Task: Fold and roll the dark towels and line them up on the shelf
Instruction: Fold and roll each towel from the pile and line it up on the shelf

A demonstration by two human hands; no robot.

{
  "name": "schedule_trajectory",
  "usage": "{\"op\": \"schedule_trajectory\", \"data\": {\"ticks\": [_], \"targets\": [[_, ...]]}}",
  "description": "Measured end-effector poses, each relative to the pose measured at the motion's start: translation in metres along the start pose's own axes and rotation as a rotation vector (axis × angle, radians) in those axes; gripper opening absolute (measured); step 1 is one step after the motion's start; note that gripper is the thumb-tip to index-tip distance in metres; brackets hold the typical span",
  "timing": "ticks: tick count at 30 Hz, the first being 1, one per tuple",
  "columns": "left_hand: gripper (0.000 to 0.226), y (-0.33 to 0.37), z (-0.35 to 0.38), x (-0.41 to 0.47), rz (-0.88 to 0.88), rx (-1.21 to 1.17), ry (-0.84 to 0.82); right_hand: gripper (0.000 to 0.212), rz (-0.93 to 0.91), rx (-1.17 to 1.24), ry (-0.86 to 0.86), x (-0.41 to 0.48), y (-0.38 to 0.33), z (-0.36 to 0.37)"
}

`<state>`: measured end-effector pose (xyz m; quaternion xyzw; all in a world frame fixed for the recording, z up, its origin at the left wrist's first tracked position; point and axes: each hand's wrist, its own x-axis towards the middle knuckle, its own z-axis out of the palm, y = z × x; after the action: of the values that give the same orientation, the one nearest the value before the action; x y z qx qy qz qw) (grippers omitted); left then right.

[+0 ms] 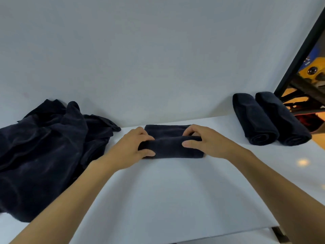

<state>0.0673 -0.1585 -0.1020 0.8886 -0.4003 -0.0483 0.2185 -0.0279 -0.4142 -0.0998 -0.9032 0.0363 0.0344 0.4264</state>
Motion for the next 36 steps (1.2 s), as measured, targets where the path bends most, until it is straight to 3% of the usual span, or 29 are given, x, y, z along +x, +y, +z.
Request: {"op": "schedule_trajectory", "data": {"ticks": [3,5,8,10,13,15,17,21,24,27,30,32,36], "targets": [[0.021,-0.004,-0.014,0.022,-0.084,-0.105,-0.160,0.013,-0.186,-0.246,0.205,-0.003,0.002,0.008],[0.013,-0.007,-0.020,0.035,-0.185,-0.256,-0.284,0.026,-0.346,-0.462,0.282,-0.009,0.005,0.019],[0.017,-0.008,-0.026,0.055,-0.318,-0.401,-0.385,0.033,-0.269,-0.493,0.234,-0.001,0.007,0.016],[0.021,-0.010,-0.026,0.064,-0.308,-0.318,-0.349,0.027,-0.181,-0.426,0.192,0.016,0.003,0.005],[0.013,-0.012,-0.021,0.066,-0.145,-0.080,-0.004,0.025,-0.062,-0.374,0.110,0.044,-0.004,-0.006],[0.029,-0.009,-0.013,0.057,-0.017,0.033,0.099,0.026,0.000,-0.374,0.088,0.057,-0.005,-0.012],[0.047,-0.009,-0.002,0.054,0.024,0.159,0.065,0.023,0.017,-0.366,0.127,0.066,-0.008,-0.012],[0.036,-0.015,-0.006,0.074,-0.018,0.164,-0.009,0.018,-0.262,-0.613,0.352,0.059,-0.008,0.014],[0.032,-0.015,-0.015,0.091,-0.117,0.152,-0.125,0.047,-0.312,-0.752,0.284,0.052,-0.001,0.022],[0.034,-0.009,-0.015,0.100,-0.279,0.258,-0.132,0.048,-0.258,-0.876,0.257,0.067,-0.004,0.016],[0.042,0.005,-0.001,0.091,-0.422,0.159,0.160,0.040,-0.121,-0.651,0.213,0.080,-0.017,0.004],[0.056,0.018,0.017,0.079,-0.468,-0.117,0.401,0.042,0.015,-0.439,0.153,0.081,-0.017,-0.004],[0.068,0.055,0.054,0.081,-0.426,-0.744,0.462,0.041,0.199,-0.004,0.120,0.063,-0.006,-0.012]]}}
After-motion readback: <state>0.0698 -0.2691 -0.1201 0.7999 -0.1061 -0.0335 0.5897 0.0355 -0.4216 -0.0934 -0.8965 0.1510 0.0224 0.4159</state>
